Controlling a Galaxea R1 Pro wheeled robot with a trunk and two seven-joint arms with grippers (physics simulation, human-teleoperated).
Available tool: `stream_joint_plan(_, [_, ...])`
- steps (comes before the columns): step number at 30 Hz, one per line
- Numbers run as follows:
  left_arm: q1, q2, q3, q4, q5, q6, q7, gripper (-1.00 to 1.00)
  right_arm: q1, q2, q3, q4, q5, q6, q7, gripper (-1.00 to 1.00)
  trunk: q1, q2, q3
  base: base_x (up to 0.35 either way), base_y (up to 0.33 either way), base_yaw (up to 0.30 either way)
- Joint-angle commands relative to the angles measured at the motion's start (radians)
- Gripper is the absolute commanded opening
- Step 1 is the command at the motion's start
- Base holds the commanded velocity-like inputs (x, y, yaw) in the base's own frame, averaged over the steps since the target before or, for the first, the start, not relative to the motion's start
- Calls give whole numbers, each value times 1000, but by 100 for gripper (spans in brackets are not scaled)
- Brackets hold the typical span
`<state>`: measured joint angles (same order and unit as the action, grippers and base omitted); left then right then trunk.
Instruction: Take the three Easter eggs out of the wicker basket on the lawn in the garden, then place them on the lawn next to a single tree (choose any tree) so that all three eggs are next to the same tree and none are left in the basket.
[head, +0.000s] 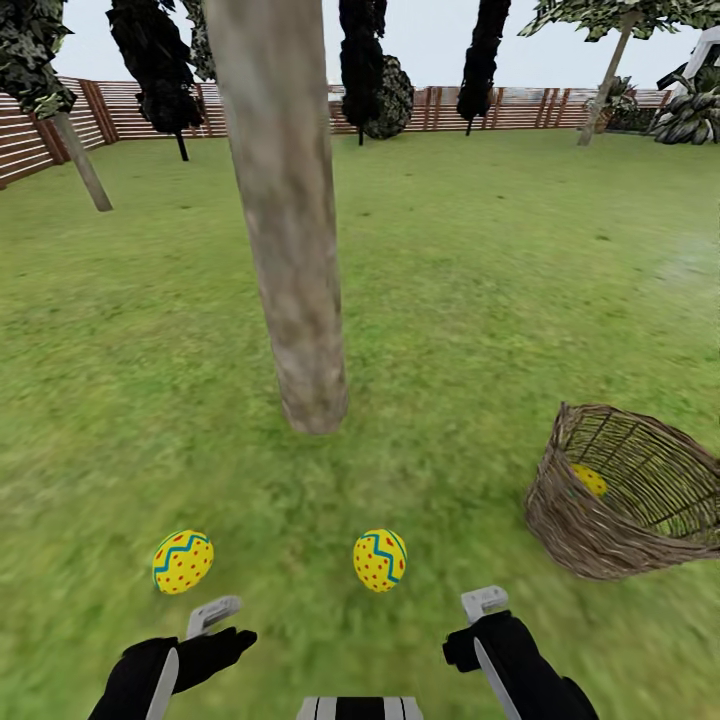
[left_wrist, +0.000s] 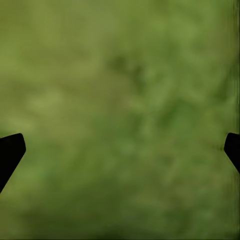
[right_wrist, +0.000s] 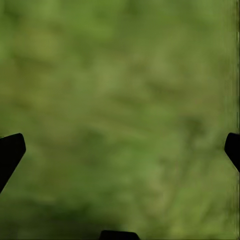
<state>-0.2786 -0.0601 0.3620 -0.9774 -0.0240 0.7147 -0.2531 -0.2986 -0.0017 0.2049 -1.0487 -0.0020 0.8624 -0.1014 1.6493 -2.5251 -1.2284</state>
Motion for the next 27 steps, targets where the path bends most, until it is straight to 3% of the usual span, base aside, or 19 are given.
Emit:
stream_joint_plan(1, [-1,-1,5,-2,-2,6,-6,100,-1,0,2,-1,0,4,-5,100,0,0,-1,-10,-140,0])
stream_joint_plan(7, [-1,-13,5,-1,0,6,-6,100,-1,-1,1,-1,-1,4,-5,100,0,0,-1,-3,-41,0])
stream_joint_plan(12, [-1,-22,5,0,-4,6,2,100,-1,-1,1,-1,-1,4,-5,100,-2,1,19,0,-2,0])
stream_joint_plan(15, [-1,-34,5,0,-3,6,63,100,-1,-1,2,-1,-1,4,-5,100,-4,2,30,0,0,0])
stream_joint_plan(18, [-1,-43,4,0,-2,6,84,100,-1,0,2,0,0,4,-5,100,-5,2,42,0,0,0])
stream_joint_plan(27, [-1,-44,2,24,-2,6,87,100,-1,0,4,1,3,4,-5,100,-9,4,77,0,0,0])
